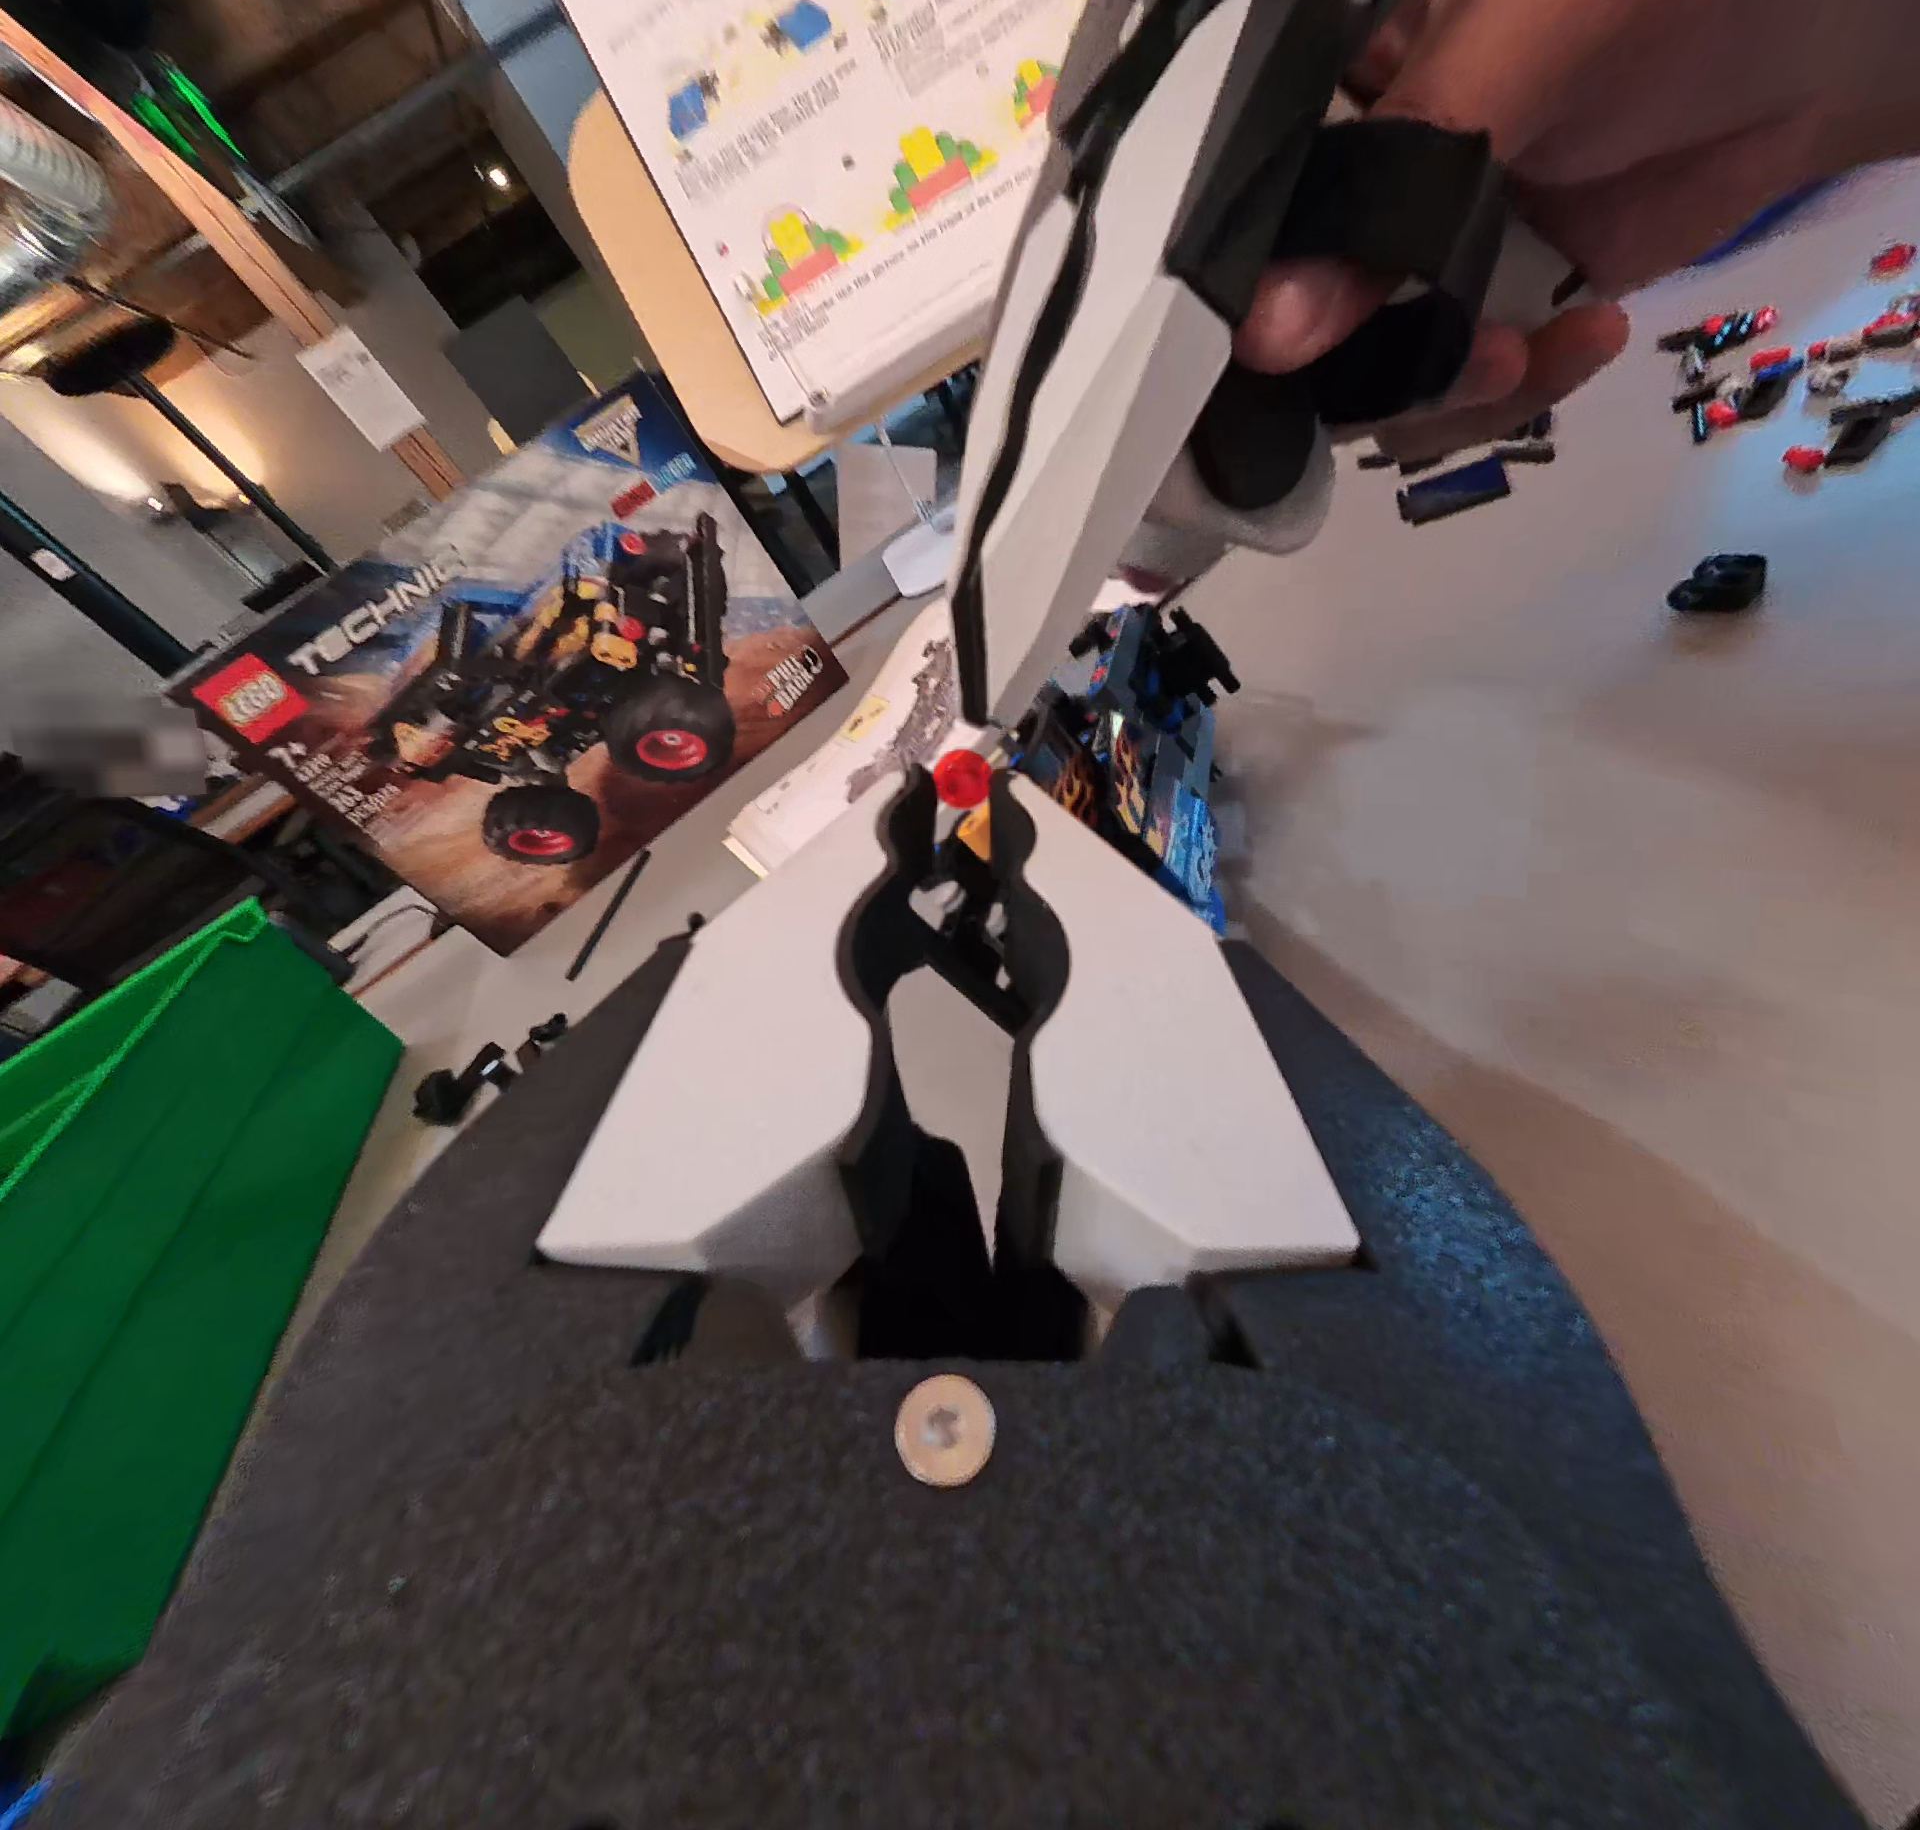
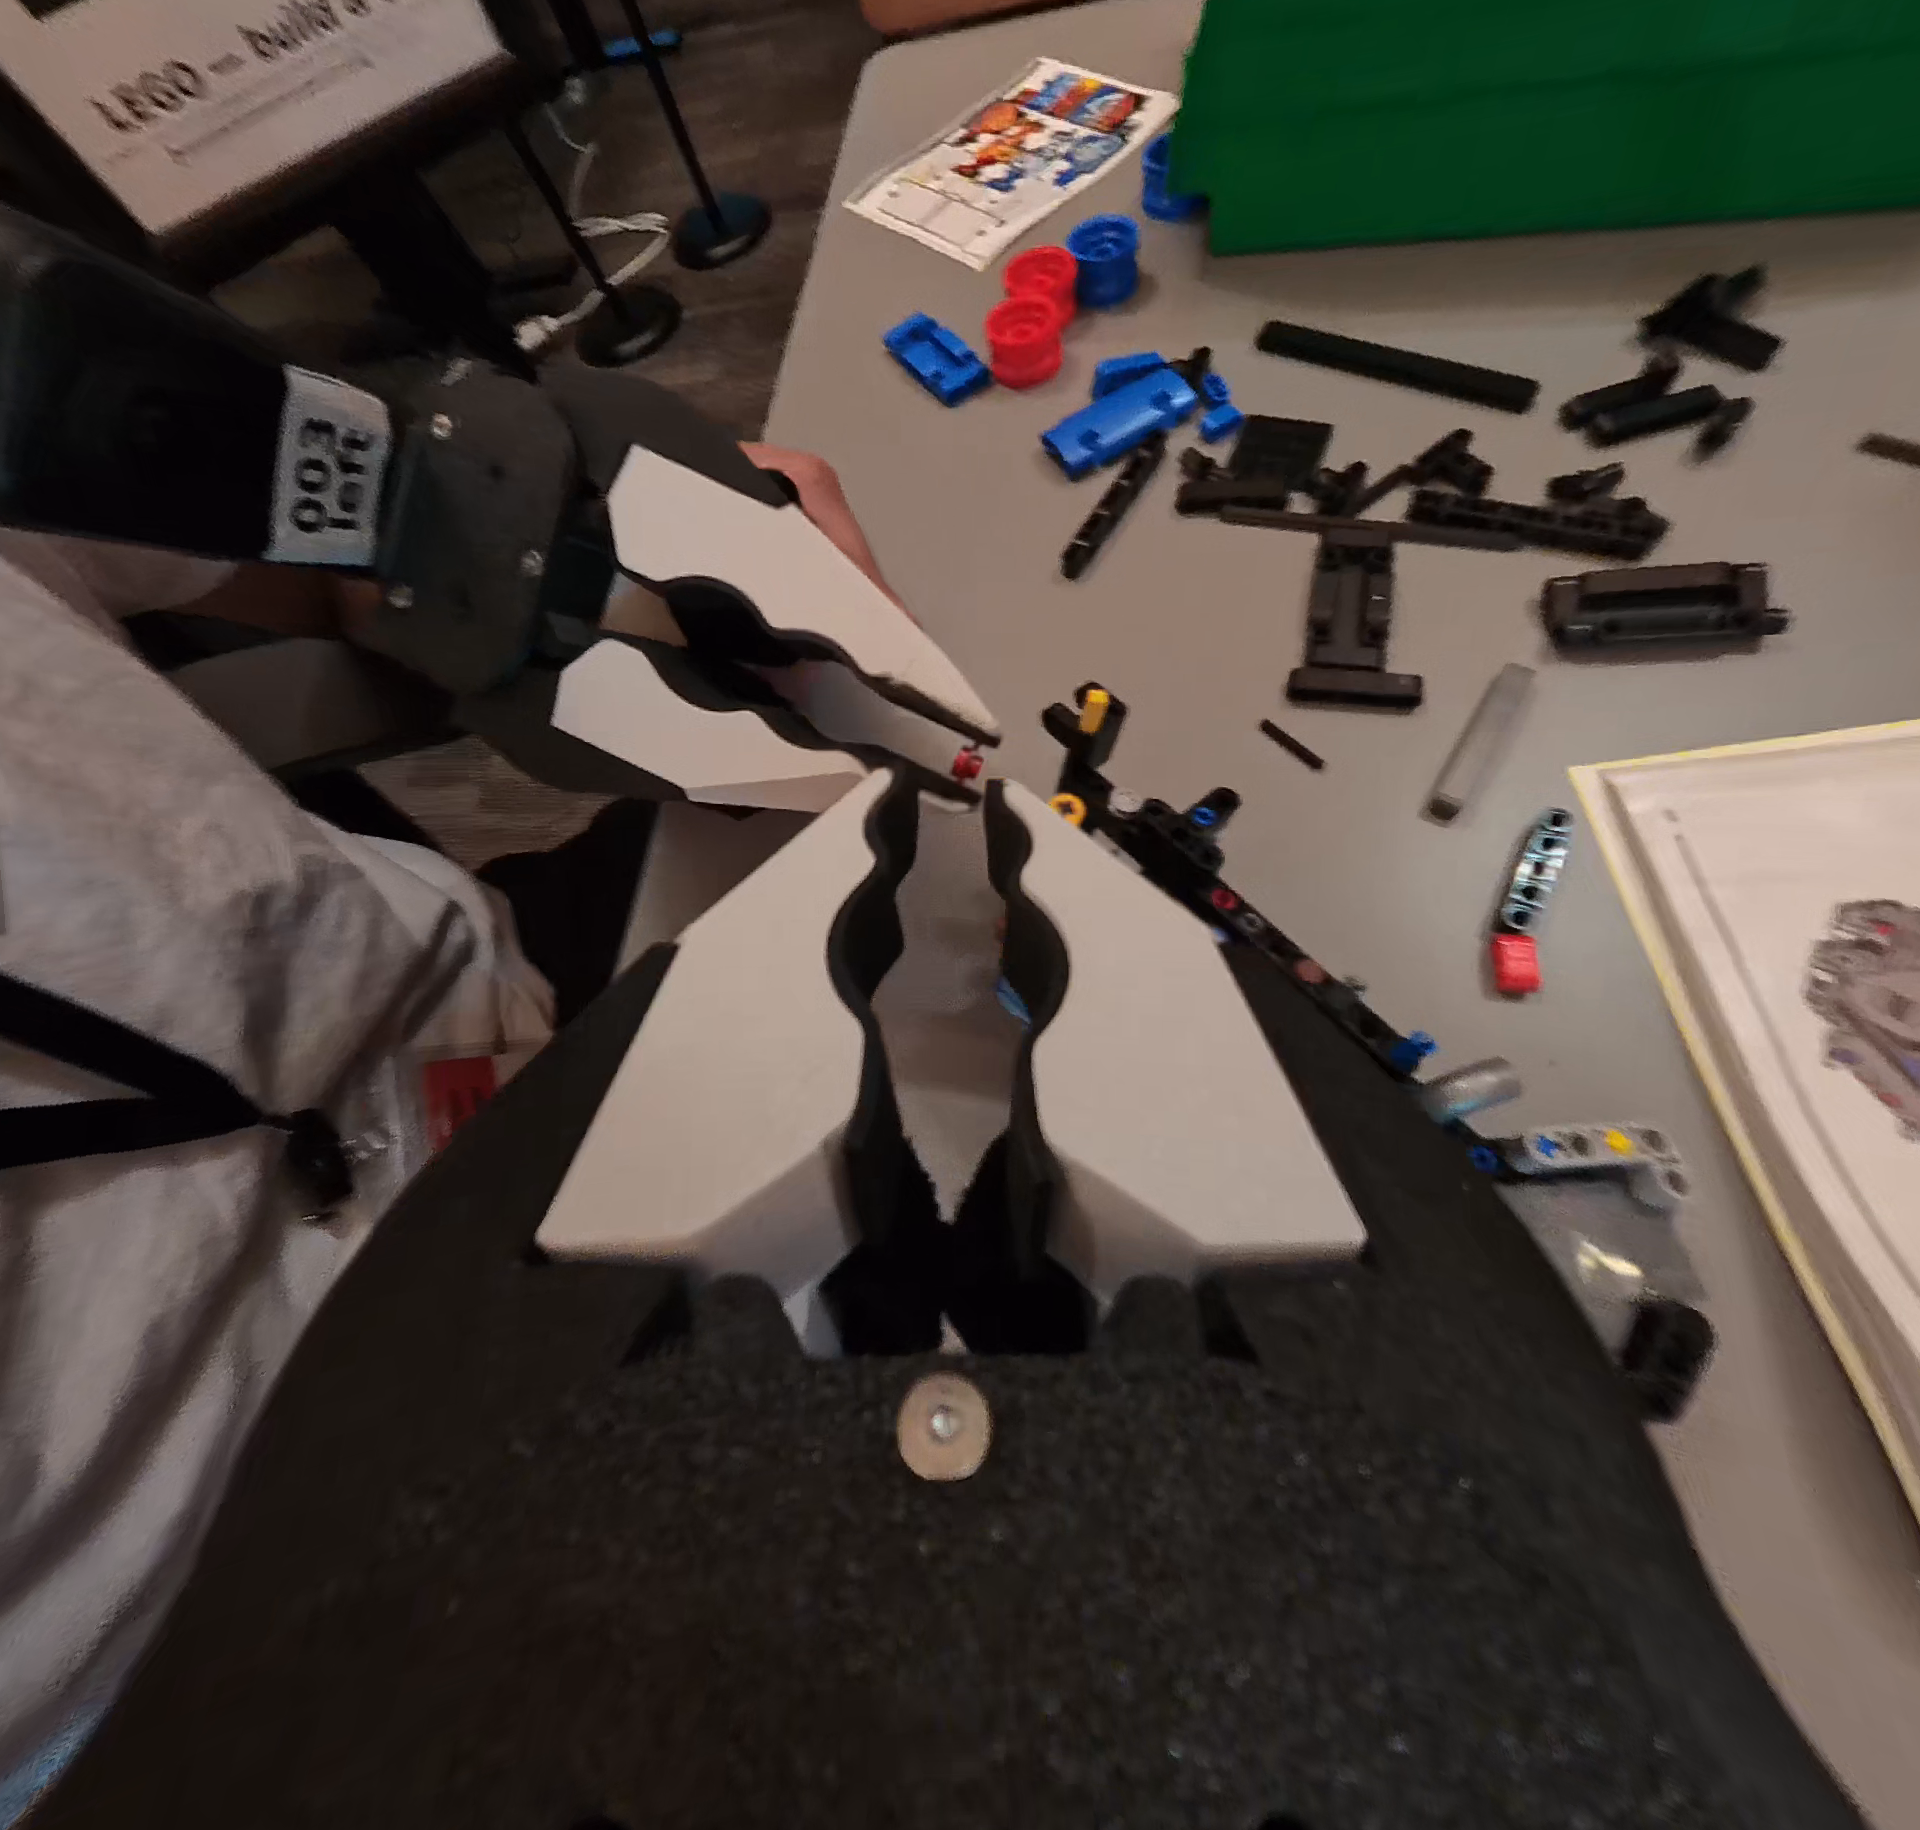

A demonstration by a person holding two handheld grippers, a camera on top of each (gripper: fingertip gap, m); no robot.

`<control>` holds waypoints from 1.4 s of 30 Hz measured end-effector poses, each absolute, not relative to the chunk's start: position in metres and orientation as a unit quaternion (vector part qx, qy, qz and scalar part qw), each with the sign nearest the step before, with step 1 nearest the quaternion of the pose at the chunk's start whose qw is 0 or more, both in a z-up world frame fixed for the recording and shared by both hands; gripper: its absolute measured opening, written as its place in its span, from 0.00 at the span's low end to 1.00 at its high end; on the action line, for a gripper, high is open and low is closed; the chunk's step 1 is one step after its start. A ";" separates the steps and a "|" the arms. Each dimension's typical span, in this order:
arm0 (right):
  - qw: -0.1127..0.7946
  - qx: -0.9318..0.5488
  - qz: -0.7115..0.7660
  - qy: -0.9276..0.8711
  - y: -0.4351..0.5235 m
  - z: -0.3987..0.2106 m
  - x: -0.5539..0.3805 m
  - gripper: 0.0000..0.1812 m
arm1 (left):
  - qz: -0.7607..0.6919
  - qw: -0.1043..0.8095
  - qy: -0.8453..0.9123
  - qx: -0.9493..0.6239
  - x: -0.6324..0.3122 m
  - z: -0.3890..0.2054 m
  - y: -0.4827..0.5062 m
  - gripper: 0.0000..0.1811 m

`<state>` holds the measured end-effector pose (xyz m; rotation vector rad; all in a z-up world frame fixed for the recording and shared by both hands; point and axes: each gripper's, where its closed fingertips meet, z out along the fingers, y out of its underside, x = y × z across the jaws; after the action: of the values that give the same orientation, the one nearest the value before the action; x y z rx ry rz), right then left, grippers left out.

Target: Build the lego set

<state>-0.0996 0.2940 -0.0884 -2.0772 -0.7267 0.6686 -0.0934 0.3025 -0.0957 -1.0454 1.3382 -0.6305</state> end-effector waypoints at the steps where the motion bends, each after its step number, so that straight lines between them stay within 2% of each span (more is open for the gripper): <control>1: 0.405 -0.822 0.283 -0.285 0.293 -0.087 -0.103 0.07 | -0.274 0.624 0.578 -0.449 -0.095 -0.092 0.302 0.04; 13: 0.424 -0.806 0.298 -0.288 0.292 -0.083 -0.110 0.02 | -0.269 0.634 0.580 -0.435 -0.098 -0.088 0.297 0.04; 15: 0.415 -0.797 0.355 -0.259 0.292 -0.076 -0.109 0.05 | -0.274 0.656 0.570 -0.412 -0.101 -0.078 0.294 0.05; 18: 0.355 -0.757 0.502 -0.219 0.280 -0.063 -0.116 0.11 | -0.304 0.683 0.556 -0.365 -0.109 -0.061 0.281 0.04; 21: 0.295 -0.704 0.613 -0.207 0.263 -0.051 -0.128 0.12 | -0.342 0.695 0.543 -0.324 -0.117 -0.046 0.267 0.05; 24: 0.247 -0.648 0.689 -0.209 0.247 -0.038 -0.137 0.11 | -0.365 0.696 0.543 -0.295 -0.121 -0.040 0.255 0.05; 29: 0.230 -0.622 0.716 -0.217 0.238 -0.035 -0.143 0.08 | -0.384 0.695 0.546 -0.267 -0.124 -0.038 0.242 0.05; 30: 0.230 -0.623 0.715 -0.220 0.238 -0.037 -0.143 0.05 | -0.384 0.698 0.545 -0.263 -0.124 -0.037 0.240 0.04; 35: 0.267 -0.650 0.674 -0.226 0.246 -0.043 -0.138 0.05 | -0.357 0.693 0.558 -0.285 -0.119 -0.043 0.247 0.05; 42: 0.367 -0.798 0.409 -0.246 0.283 -0.081 -0.121 0.05 | -0.205 0.680 0.600 -0.368 -0.105 -0.078 0.282 0.05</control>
<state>-0.1213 0.2825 -0.0811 -2.0506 -0.6318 1.0518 -0.1046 0.2825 -0.0777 -0.8259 1.3464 -0.4593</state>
